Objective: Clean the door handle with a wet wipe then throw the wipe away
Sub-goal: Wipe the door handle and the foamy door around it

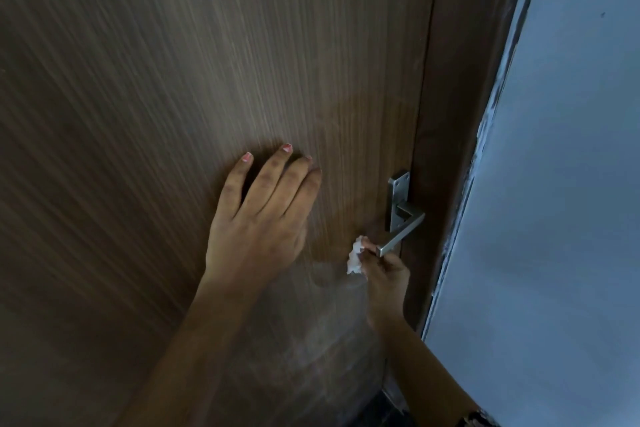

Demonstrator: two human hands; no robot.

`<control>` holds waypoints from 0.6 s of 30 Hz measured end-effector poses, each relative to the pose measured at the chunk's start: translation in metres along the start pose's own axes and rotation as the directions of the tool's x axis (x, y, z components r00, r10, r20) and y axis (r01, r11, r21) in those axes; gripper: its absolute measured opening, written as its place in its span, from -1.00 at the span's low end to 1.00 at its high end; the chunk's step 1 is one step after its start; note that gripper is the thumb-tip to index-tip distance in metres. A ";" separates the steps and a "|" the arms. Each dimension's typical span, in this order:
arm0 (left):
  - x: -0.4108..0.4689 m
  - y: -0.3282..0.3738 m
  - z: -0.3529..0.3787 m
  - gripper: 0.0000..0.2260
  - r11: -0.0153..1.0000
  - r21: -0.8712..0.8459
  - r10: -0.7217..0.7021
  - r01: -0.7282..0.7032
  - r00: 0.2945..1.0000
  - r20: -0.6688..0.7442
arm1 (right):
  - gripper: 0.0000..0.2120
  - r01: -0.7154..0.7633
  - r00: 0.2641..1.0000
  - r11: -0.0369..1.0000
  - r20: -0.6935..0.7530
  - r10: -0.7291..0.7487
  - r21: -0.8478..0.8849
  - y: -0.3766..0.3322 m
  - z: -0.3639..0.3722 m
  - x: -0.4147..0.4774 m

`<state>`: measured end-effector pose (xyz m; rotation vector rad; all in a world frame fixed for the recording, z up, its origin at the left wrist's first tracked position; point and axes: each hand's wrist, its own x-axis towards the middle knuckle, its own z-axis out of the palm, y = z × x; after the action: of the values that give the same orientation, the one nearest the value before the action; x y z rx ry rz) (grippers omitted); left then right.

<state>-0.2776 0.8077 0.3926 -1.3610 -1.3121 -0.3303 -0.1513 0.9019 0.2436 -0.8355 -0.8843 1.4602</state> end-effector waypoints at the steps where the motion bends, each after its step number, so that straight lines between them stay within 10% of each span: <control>1: 0.000 0.000 0.000 -0.70 1.000 0.002 0.001 -0.001 1.000 0.001 | -0.88 -0.027 0.999 0.999 -0.026 0.027 -0.023 -0.001 -0.002 0.000; 5: 0.000 0.000 -0.002 -0.69 1.000 0.006 -0.002 0.002 1.000 0.011 | -0.82 -0.107 0.967 0.994 -0.233 0.106 0.007 -0.007 -0.005 0.018; 13: 0.000 0.001 -0.001 -0.71 1.000 0.000 -0.007 0.007 1.000 0.005 | -0.80 -0.080 0.996 0.983 -0.047 0.073 -0.168 0.019 -0.002 -0.016; 18: 0.001 0.001 -0.002 -0.72 1.000 0.000 0.003 -0.003 1.000 0.008 | -0.85 -0.259 0.897 0.953 -0.406 0.176 -0.159 0.023 -0.008 0.011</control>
<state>-0.2758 0.8071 0.3936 -1.3653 -1.3167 -0.3227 -0.1552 0.9126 0.2188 -1.3687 -0.6613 1.3375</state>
